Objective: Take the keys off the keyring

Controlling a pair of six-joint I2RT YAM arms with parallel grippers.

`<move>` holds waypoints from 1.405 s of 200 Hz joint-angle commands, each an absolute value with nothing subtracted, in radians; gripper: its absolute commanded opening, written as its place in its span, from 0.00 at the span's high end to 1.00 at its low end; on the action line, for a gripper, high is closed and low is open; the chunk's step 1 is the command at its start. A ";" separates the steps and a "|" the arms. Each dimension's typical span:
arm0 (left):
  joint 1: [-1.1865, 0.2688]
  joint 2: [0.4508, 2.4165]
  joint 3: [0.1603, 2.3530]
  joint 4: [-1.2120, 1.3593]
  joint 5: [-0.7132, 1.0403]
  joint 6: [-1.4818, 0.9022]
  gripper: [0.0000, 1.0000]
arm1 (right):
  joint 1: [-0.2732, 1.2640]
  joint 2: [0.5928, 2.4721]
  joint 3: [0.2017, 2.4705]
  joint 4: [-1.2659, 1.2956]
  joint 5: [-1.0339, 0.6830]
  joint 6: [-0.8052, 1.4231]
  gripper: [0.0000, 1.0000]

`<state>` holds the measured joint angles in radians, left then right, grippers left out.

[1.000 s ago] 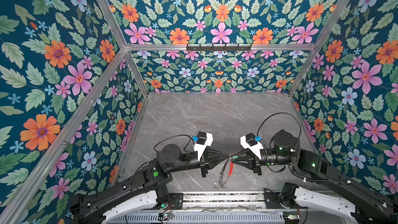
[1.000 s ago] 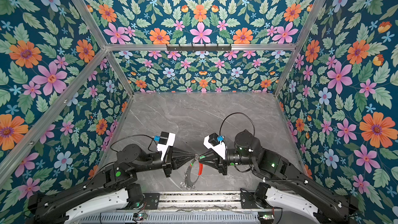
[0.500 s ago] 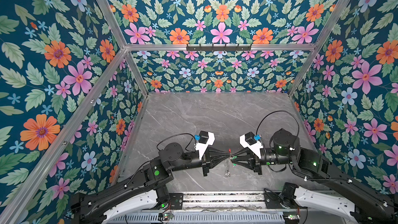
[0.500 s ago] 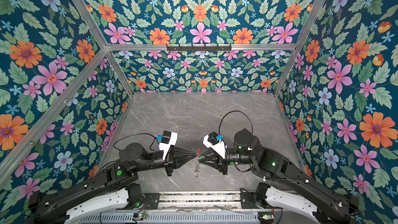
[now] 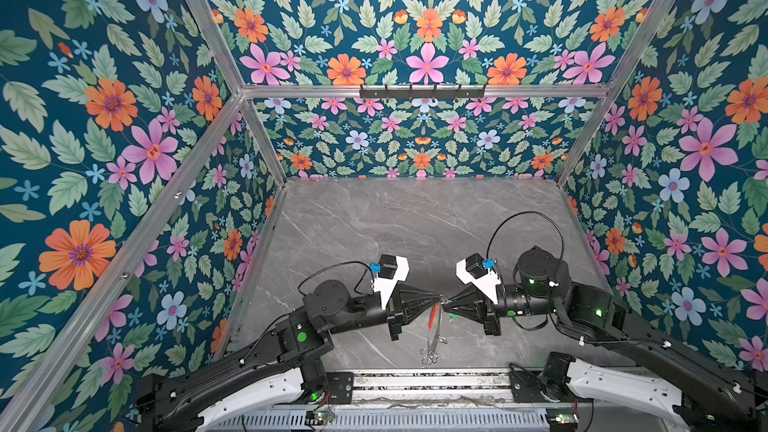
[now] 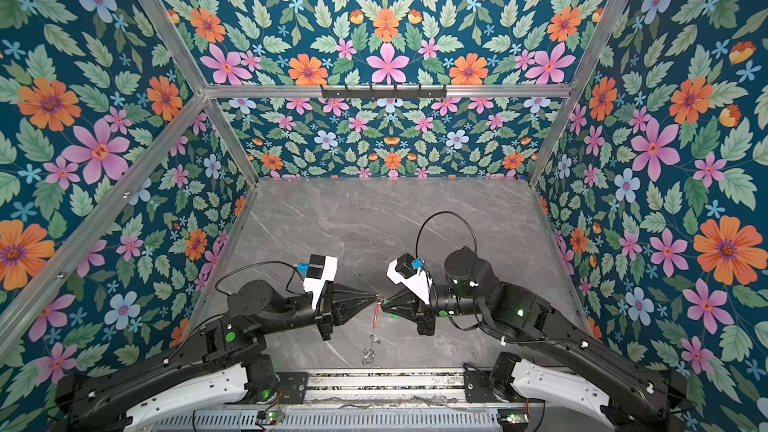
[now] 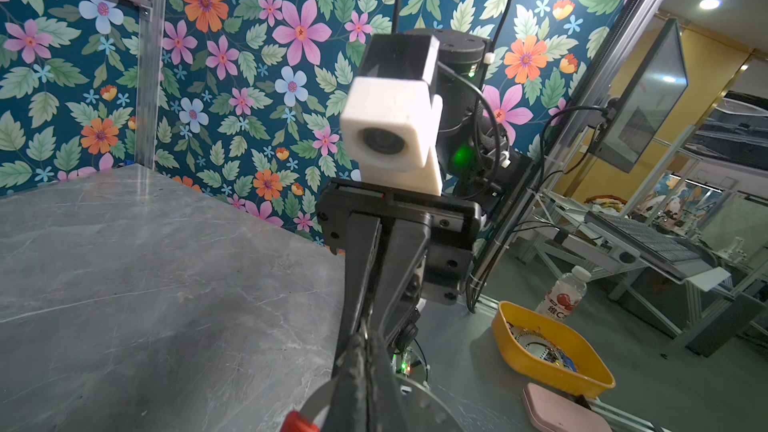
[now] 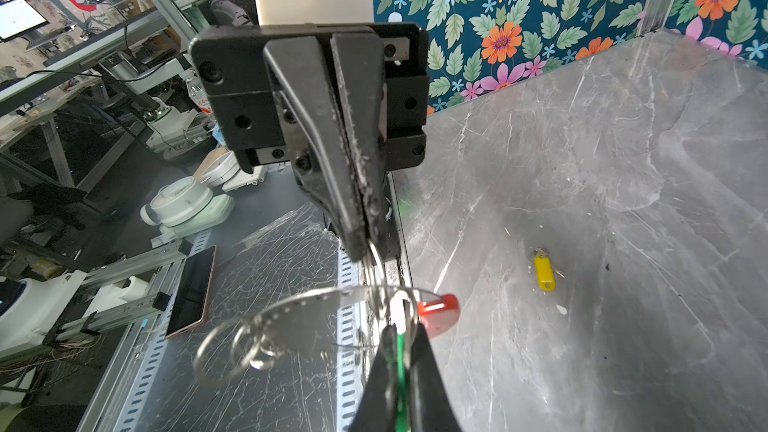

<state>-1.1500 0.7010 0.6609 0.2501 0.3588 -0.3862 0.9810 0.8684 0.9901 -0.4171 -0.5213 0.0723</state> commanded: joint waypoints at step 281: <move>-1.151 0.709 0.508 0.709 0.312 -0.380 1.00 | 0.982 0.783 0.878 -0.002 -0.498 0.269 0.84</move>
<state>-1.1500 0.7116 0.5106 0.6582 0.3351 -0.3859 0.9810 0.7868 0.8795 -0.0547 -0.4873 0.2554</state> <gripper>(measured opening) 0.050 0.173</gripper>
